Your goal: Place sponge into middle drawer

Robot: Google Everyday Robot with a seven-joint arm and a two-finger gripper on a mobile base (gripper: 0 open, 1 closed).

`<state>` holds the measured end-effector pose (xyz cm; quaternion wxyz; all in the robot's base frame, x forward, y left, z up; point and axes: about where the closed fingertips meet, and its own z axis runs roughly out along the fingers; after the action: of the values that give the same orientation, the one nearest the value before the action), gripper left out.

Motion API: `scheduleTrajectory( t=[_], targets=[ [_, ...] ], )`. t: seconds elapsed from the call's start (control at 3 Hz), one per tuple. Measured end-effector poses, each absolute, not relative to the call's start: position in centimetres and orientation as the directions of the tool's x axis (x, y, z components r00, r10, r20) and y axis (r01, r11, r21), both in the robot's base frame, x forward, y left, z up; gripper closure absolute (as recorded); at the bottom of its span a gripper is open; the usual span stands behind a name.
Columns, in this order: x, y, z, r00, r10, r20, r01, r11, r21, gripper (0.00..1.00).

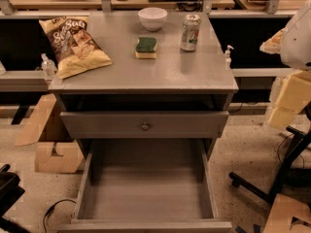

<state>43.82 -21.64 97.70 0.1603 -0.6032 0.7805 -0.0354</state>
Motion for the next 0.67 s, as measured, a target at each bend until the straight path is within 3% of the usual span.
scheduleTrajectory(
  t=[0.67],
  targets=[
    [44.77, -20.75, 97.06, -0.224, -0.942, -0.251, -0.919, 0.29, -0.267, 0.0]
  ],
)
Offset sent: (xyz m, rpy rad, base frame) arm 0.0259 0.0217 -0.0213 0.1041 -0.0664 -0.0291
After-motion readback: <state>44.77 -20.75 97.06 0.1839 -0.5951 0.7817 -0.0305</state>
